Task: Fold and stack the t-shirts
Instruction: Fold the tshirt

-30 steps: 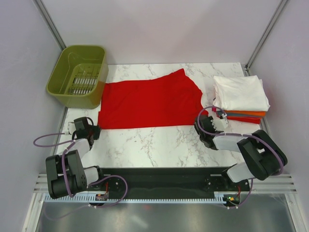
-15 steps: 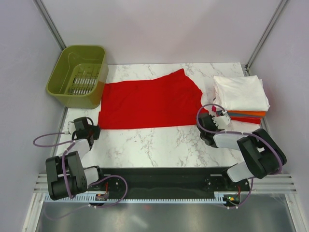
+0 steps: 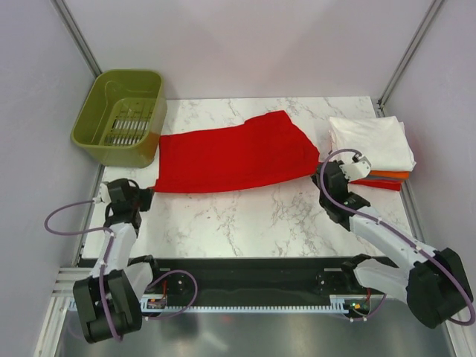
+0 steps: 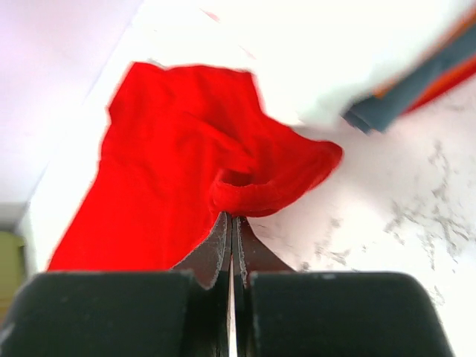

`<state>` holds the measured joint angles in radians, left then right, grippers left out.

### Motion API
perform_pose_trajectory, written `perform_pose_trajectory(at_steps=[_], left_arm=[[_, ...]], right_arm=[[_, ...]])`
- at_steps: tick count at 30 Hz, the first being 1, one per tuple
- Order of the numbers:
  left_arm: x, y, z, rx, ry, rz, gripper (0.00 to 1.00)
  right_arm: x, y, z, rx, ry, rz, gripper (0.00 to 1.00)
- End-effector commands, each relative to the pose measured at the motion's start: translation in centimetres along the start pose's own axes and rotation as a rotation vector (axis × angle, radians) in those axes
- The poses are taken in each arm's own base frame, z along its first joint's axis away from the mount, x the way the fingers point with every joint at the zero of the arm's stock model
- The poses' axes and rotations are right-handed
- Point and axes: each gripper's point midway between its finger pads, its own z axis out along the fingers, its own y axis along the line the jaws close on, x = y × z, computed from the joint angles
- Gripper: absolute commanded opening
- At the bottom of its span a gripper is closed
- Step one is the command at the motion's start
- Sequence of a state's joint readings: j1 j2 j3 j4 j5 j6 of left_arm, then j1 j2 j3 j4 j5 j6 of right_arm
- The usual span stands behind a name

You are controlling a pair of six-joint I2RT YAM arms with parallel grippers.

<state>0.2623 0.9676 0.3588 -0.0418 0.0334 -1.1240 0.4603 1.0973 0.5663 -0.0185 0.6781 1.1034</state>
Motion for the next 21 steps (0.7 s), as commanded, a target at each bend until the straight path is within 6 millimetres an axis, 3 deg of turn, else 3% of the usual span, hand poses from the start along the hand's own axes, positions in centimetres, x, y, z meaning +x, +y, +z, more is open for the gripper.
perform_pose_trajectory(at_steps=[1,2,3,4,5,6,7,8,9,10,11,13,14,15,16,17,19,21], left_arm=[[-2.2,-4.7,-2.6,0.103,-0.045,0.036,0.02],[-2.1,-5.0,-3.3,0.103,-0.032,0.041,0.02],[-3.0,-7.2,-4.5,0.151,-0.05,0.054,0.02],[-3.4,-8.1,-5.3,0.167,-0.054,0.06,0.02],[-4.2,-10.4,-7.3,0.216,-0.066,0.072,0.02],[-4.6,-11.4,-8.3,0.236,-0.076,0.086,0.02],[-5.0,-12.6,-9.4,0.259,-0.084,0.095,0.02],[-5.9,-14.8,-11.8,0.308,-0.107,0.105,0.02],[-6.5,-15.8,-13.0,0.327,-0.123,0.119,0.02],[-6.9,-16.9,-14.3,0.354,-0.136,0.131,0.02],[-7.8,-18.9,-16.8,0.389,-0.16,0.143,0.02],[-8.7,-20.7,-19.4,0.431,-0.19,0.143,0.02],[-9.5,-22.7,-22.0,0.491,-0.22,0.145,0.02],[-9.7,-23.4,-22.8,0.504,-0.219,0.137,0.02],[-9.9,-24.3,-23.8,0.527,-0.221,0.135,0.02],[-10.2,-25.9,-26.0,0.583,-0.228,0.137,0.02],[-10.3,-27.3,-26.6,0.605,-0.203,0.117,0.02],[-10.4,-28.9,-28.1,0.651,-0.184,0.102,0.02]], right_arm=[[-4.9,3.7,-1.8,-0.062,-0.084,-0.027,0.0],[-6.0,4.7,-2.6,-0.094,-0.092,-0.022,0.0],[-6.7,5.6,-3.2,-0.122,-0.097,-0.054,0.0],[-7.4,6.6,-3.9,-0.156,-0.093,-0.062,0.0],[-9.5,8.5,-5.3,-0.205,-0.115,-0.046,0.0],[-10.5,9.5,-6.1,-0.232,-0.125,-0.046,0.0],[-12.8,11.4,-8.0,-0.298,-0.152,-0.046,0.0],[-13.9,12.2,-8.9,-0.327,-0.164,-0.05,0.0],[-14.9,13.0,-9.9,-0.356,-0.175,-0.054,0.0],[-17.3,14.5,-11.8,-0.407,-0.212,-0.051,0.0],[-18.2,15.2,-12.8,-0.431,-0.219,-0.058,0.0],[-21.3,17.0,-15.5,-0.492,-0.261,-0.033,0.0],[-22.0,17.5,-16.4,-0.519,-0.265,-0.047,0.0],[-22.8,18.1,-17.2,-0.542,-0.272,-0.046,0.0],[-24.8,19.3,-19.0,-0.583,-0.299,-0.026,0.0],[-25.5,20.1,-19.9,-0.615,-0.305,-0.03,0.0],[-27.9,21.9,-21.9,-0.661,-0.339,-0.012,0.0],[-28.8,22.5,-22.5,-0.66,-0.341,-0.024,0.0]])
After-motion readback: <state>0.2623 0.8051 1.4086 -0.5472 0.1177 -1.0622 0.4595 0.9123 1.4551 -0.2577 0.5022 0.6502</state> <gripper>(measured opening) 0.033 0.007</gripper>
